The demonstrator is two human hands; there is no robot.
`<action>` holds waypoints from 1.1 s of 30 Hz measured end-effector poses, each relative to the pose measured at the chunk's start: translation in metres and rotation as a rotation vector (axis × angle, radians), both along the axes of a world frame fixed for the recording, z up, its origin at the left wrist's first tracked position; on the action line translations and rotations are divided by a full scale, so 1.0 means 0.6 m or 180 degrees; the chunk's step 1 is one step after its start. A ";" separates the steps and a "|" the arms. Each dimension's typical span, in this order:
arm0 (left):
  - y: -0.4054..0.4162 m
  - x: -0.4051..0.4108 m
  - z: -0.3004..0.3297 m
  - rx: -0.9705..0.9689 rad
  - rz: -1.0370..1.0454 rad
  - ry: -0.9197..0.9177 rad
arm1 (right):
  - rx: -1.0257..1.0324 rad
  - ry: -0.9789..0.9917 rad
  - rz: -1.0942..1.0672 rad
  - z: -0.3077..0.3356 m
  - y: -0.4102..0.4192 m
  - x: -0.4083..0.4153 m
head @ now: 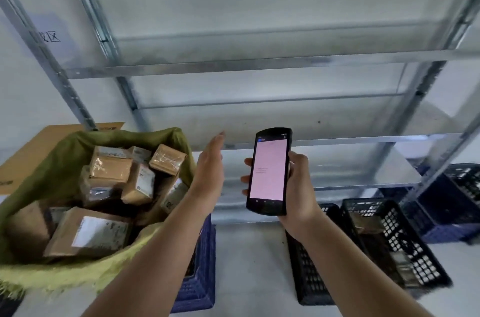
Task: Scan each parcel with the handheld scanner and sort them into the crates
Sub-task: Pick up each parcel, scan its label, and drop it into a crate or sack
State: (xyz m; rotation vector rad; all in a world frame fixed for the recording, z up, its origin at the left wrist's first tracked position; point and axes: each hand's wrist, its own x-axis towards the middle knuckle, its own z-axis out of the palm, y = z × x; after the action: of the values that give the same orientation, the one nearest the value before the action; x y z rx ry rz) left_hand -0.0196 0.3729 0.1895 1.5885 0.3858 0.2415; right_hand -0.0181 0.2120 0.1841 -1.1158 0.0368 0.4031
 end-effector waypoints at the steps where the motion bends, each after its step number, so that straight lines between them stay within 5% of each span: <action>1: -0.034 -0.002 0.000 0.0010 -0.0032 -0.0035 | -0.0006 0.0004 -0.0114 0.003 -0.038 -0.008; 16: -0.580 0.039 -0.072 -0.0204 -0.1127 0.0411 | -0.0256 0.0372 -0.1338 -0.058 -0.580 -0.085; 33: -0.945 0.398 -0.288 -0.0290 -0.2018 0.1135 | -0.0368 0.0873 -0.2112 -0.235 -0.943 0.239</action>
State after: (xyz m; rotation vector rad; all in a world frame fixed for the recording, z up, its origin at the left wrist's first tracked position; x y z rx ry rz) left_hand 0.2194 -0.1942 0.0169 1.5831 0.1446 -0.5427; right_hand 0.1254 -0.3537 0.0431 -1.0859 0.6612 -0.0470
